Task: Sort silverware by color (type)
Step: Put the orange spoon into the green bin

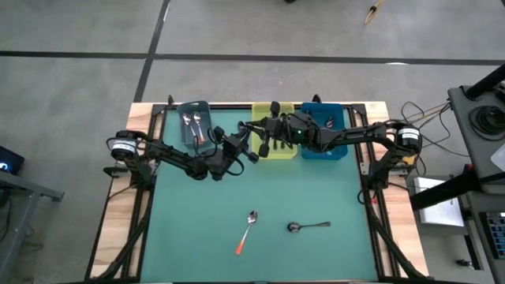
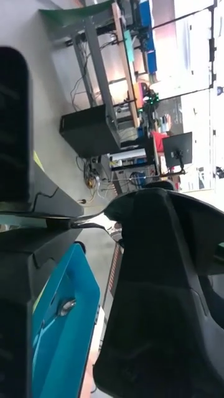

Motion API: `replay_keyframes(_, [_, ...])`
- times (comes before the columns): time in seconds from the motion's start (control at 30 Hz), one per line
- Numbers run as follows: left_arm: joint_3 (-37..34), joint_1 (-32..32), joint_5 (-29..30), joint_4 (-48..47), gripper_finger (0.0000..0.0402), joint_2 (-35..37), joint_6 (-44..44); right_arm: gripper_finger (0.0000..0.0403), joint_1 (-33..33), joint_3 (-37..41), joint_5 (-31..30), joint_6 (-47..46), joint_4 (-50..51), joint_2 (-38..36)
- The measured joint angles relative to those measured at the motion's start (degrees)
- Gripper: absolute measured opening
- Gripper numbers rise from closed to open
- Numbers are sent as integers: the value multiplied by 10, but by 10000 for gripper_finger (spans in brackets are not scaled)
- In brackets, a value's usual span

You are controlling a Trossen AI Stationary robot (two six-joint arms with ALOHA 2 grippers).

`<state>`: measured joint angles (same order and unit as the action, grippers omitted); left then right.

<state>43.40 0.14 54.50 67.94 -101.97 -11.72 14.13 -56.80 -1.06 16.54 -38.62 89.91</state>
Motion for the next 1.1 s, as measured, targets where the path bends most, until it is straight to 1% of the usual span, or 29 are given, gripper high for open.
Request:
replay_keyframes(0.2, [0,-3,3,0,1,0,10,18,0,0,0,0,2,1])
replay_keyframes(0.27, [0,-4,3,0,1,0,17,34,0,0,-1,0,2,1])
replay_keyframes(0.43, [0,-5,13,4,0,0,36,92,1,0,-5,-8,6,2])
replay_keyframes(0.5, [0,-5,11,4,0,0,43,106,2,0,-5,-9,5,2])
replay_keyframes(0.6, [0,-5,20,1,0,3,44,114,2,0,-7,-6,7,2])
replay_keyframes(0.67, [-1,-5,39,-3,0,14,36,116,3,0,-23,-5,14,2])
replay_keyframes(0.73, [-5,-5,43,-19,0,34,32,117,5,0,-61,9,35,-1])
replay_keyframes(0.8, [-10,-2,43,-59,0,60,35,116,8,0,-109,27,56,-6])
replay_keyframes(0.9, [-12,12,46,-172,0,114,66,113,12,0,-159,51,84,-13])
replay_keyframes(1.0, [-10,40,44,-312,0,178,126,108,21,0,-170,60,122,-21])
replay_keyframes(1.1, [-8,83,-3,-474,0,247,215,103,31,0,-170,60,155,-31])
